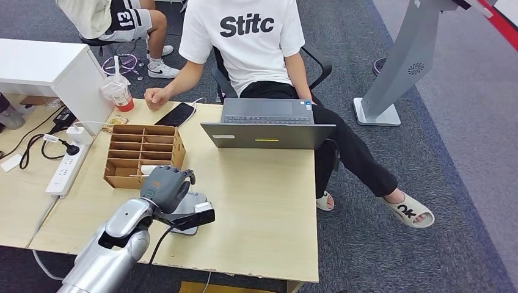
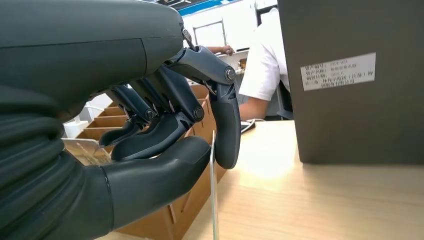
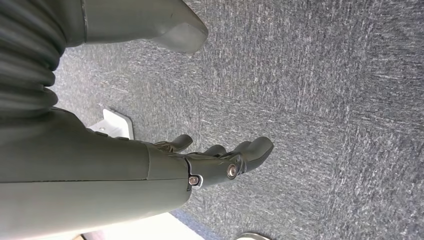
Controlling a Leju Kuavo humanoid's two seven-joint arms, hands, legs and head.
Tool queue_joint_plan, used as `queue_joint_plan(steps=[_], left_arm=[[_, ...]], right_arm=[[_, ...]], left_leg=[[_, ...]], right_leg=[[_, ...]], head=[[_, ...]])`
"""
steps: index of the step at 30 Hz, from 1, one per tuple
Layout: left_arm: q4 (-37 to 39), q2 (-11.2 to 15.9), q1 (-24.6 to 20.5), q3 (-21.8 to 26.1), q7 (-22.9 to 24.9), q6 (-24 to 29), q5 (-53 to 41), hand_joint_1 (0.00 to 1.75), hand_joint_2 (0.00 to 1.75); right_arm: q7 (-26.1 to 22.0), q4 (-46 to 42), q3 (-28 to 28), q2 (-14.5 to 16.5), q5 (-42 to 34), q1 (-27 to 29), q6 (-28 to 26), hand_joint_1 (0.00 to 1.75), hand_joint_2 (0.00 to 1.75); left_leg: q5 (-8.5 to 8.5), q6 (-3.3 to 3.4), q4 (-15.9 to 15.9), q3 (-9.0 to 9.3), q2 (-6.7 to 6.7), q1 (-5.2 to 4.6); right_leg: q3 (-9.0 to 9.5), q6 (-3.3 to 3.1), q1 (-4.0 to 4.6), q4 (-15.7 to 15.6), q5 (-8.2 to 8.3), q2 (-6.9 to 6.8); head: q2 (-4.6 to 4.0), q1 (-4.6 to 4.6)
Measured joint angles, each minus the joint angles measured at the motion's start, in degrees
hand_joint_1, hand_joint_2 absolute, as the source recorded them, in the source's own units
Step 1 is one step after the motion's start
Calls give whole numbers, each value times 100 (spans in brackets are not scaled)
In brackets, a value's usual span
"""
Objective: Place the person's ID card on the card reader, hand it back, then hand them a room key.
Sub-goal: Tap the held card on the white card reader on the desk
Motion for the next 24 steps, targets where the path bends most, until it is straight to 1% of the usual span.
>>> queue_joint_plan(steps=[12, 24], left_arm=[[240, 19, 27, -95, 20, -13, -26, 175, 175], [546, 116, 37, -138, 204, -174, -143, 175, 175]], right_arm=[[2, 0, -4, 4, 22, 2, 8, 0, 175], [2, 0, -8, 10, 84, 4, 17, 0, 175]], left_leg=[[0, 0, 0, -3, 0, 0], [0, 0, 0, -3, 0, 0]], right_leg=[[0, 0, 0, 0, 0, -1], [0, 0, 0, 0, 0, -1]], head=[[0, 0], [0, 0]])
